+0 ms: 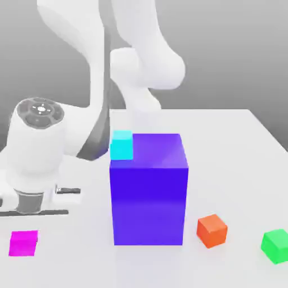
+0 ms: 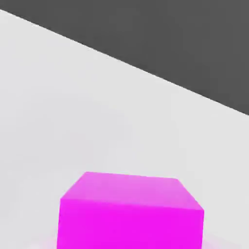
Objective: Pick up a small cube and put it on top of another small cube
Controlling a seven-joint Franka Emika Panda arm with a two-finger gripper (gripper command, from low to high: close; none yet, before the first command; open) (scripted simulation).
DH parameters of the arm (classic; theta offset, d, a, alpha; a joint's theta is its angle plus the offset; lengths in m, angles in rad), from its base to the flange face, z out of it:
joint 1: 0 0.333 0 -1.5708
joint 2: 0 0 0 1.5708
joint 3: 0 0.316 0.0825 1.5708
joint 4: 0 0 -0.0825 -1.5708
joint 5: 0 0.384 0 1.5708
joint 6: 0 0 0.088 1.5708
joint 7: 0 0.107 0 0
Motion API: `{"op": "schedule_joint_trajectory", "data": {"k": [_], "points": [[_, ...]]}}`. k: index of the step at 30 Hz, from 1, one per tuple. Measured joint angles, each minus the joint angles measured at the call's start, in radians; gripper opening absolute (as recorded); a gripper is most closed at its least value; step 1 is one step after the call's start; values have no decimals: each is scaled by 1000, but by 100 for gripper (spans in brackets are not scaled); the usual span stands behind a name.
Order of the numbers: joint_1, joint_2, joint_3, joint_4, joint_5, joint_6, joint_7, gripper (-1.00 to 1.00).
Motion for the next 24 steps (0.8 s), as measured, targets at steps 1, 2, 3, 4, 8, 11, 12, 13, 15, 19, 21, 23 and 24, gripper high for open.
{"op": "schedule_joint_trajectory", "data": {"k": [1, 2, 3, 4, 8, 11, 12, 13, 15, 19, 21, 23, 24], "points": [[23, 3, 14, 12, -5, -8, 16, -100], [43, 2, 26, 15, 2, -13, 46, -100], [61, -1, 38, 15, 16, -17, 83, -100], [79, -4, 48, 12, 35, -20, 122, -100], [141, -22, 94, -6, 114, -28, 296, -100], [188, -35, 127, -20, 175, -33, 429, -100], [203, -40, 137, -25, 195, -34, 473, -100], [219, -44, 148, -30, 216, -36, 518, -100], [248, -52, 171, -39, 255, -38, 608, -100], [310, -69, 213, -59, 335, -43, 789, -100], [341, -78, 234, -68, 375, -44, 880, -100], [372, -86, 255, -78, 414, -45, 972, -100], [387, -90, 266, -83, 433, -46, 1017, -100]]}}
